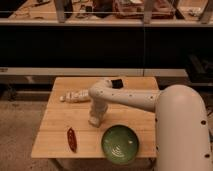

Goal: Wipe the white sponge on the table

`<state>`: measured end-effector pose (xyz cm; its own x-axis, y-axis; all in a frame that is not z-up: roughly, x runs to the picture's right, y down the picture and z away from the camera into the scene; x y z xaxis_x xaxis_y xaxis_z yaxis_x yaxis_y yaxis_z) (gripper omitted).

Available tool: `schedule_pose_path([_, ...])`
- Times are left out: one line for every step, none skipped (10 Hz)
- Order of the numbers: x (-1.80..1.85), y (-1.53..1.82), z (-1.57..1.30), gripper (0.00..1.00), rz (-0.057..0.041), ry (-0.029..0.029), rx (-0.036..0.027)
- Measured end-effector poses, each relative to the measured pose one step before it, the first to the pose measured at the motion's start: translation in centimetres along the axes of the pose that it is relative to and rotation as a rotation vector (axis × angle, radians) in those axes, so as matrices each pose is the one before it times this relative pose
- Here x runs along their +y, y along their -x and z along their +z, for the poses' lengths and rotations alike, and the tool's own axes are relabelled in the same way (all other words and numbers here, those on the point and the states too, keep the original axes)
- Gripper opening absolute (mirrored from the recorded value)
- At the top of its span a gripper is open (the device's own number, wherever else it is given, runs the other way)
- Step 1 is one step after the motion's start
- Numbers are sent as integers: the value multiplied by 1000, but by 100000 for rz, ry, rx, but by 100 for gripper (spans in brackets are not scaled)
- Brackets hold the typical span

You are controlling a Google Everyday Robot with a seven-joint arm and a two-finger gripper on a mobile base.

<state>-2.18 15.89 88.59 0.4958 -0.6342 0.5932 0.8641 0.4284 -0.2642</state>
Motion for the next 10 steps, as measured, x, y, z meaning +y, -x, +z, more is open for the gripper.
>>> schedule_pose_path([753, -790, -143, 38, 1780, 611, 376])
schedule_pose_path([633, -1130, -182, 38, 1951, 749, 761])
schedule_pose_path([164, -1268, -74, 38, 1737, 961, 765])
schedule_pose_path([-352, -398, 1, 38, 288, 568, 89])
schedule_pose_path([-656, -267, 42, 38, -130, -59, 149])
schedule_pose_path([-945, -79, 121, 38, -648, -112, -13])
schedule_pose_path([-1552, 517, 200, 38, -2115, -360, -367])
schedule_pose_path([-906, 535, 86, 38, -1309, -412, -724])
schedule_pose_path([-1152, 958, 26, 38, -2240, -883, -1140])
schedule_pose_path([-1383, 1442, -162, 38, -3517, -1503, -1234])
